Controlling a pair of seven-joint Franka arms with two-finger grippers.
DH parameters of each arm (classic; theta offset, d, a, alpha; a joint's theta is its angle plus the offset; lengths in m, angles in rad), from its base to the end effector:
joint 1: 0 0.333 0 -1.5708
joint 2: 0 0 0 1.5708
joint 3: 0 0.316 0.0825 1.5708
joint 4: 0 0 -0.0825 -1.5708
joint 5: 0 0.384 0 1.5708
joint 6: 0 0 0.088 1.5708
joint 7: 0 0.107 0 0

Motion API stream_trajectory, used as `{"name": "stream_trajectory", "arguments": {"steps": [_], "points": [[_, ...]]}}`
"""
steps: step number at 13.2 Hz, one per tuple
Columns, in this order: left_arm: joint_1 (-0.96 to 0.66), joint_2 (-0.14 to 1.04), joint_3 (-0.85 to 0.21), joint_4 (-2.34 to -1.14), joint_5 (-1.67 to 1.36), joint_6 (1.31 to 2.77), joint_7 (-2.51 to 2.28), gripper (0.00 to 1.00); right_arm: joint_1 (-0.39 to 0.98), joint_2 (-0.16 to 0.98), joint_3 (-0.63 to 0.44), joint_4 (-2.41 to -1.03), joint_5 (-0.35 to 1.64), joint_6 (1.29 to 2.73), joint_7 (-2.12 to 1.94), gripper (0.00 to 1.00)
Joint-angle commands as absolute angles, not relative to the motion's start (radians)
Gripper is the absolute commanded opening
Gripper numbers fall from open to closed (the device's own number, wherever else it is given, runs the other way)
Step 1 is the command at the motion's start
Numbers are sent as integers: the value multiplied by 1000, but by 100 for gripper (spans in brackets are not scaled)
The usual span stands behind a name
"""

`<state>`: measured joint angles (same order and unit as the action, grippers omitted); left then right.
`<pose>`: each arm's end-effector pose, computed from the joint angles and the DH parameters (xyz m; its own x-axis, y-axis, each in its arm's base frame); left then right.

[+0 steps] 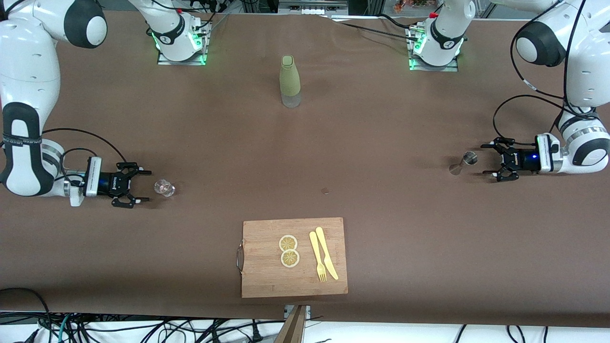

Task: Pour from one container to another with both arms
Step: 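Close the right gripper on the glass while the left gripper grips the jigger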

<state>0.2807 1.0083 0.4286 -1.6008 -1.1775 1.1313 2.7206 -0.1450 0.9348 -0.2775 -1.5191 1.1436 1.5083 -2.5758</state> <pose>0.5055 0.2452 0.0820 0.0696 -0.1389 0.9879 -0.9969 0.0257 0.0738 0.6165 -0.1416 0.1120 -0.0333 0.4143 0.9095 0.9962 0.0869 -0.0031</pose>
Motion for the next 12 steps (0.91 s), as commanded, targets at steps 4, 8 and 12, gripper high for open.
{"name": "stream_trajectory", "arguments": {"steps": [4,8,12], "points": [[267,1046,384,-1623,-1236,1178,2850,100,-156,994,-247,-1489,1210,1465,-2615,100],[256,1049,351,-1635,-1243,1200,2852,100,-156,1015,-221,-1488,1212,1465,-2612,100],[247,1048,348,-1631,-1244,1201,2841,100,-155,1023,-206,-1488,1226,1465,-2612,100]]}}
